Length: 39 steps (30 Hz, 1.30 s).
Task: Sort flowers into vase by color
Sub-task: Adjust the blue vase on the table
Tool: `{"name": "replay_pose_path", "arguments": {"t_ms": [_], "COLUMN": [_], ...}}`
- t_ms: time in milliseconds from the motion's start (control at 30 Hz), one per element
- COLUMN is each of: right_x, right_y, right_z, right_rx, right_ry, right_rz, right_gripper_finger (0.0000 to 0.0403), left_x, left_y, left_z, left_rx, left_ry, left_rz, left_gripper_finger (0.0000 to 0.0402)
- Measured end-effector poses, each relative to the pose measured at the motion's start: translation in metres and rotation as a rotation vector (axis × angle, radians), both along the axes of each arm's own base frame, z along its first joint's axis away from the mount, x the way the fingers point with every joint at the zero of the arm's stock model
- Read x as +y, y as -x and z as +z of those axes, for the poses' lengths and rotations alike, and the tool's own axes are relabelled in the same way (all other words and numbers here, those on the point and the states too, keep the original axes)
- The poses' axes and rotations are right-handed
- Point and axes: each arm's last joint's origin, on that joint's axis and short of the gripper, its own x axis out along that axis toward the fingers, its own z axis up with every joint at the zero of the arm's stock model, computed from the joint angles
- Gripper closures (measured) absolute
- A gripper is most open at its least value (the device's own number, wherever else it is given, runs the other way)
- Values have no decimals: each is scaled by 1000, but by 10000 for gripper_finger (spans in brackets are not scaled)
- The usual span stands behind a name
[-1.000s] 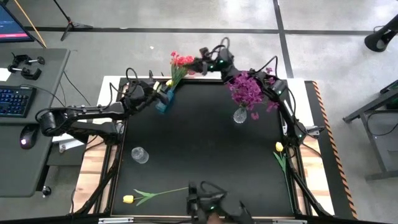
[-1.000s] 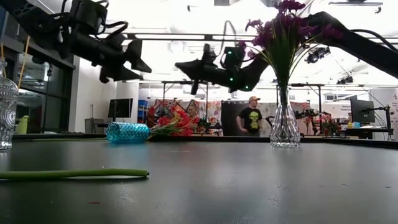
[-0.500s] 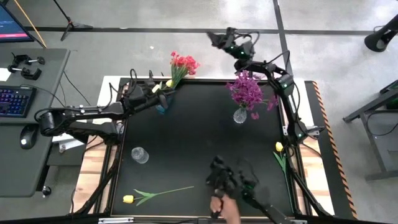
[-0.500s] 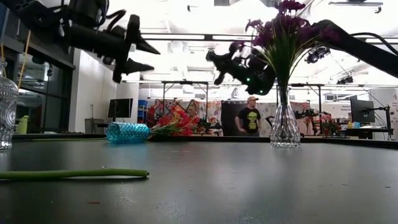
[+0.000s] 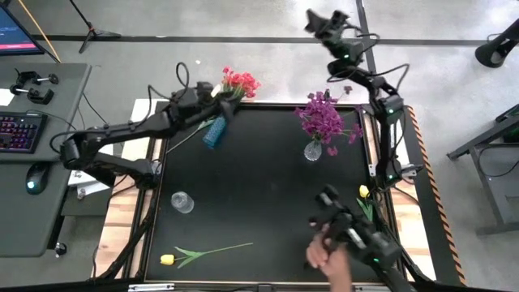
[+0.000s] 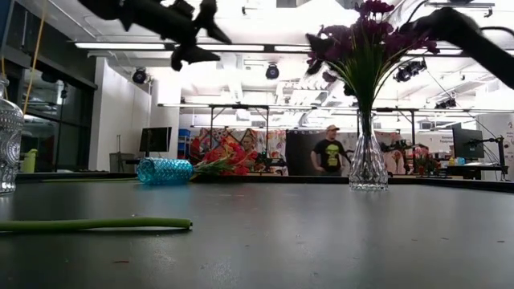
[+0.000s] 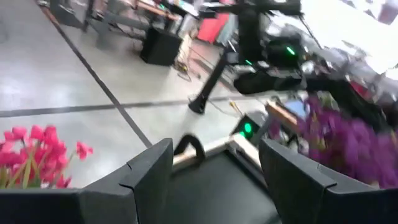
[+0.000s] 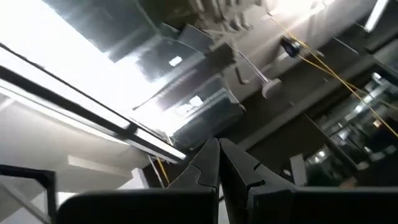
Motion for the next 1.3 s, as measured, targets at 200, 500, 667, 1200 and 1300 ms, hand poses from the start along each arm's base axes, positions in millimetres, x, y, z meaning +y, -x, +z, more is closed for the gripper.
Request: {"name": "replay_pose_path", "arguments": {"t_ms": [200, 500, 667, 1200, 1300], "right_x": [24, 106, 153, 228, 231], "right_y": [39, 57, 47, 23, 19], "right_z": [58, 136, 160, 194, 195], "right_rx": [-28, 97, 106, 198, 229], "right_ry": [130, 442, 548, 716, 727], "right_rz": [-10, 96, 196, 307, 300], "right_gripper_finger": [403, 403, 403, 403, 403], "left_x": [16, 81, 119, 165, 171], "left_y": [-26, -49, -48, -54, -52], "left_z": [20, 40, 24, -83, -92], "left_rx": [-44, 434, 775, 1140, 1169], "left_ry": [13, 222, 369, 640, 656], "left_rz": [90, 177, 148, -40, -36], "left_gripper_finger": [174, 174, 174, 174, 174]}}
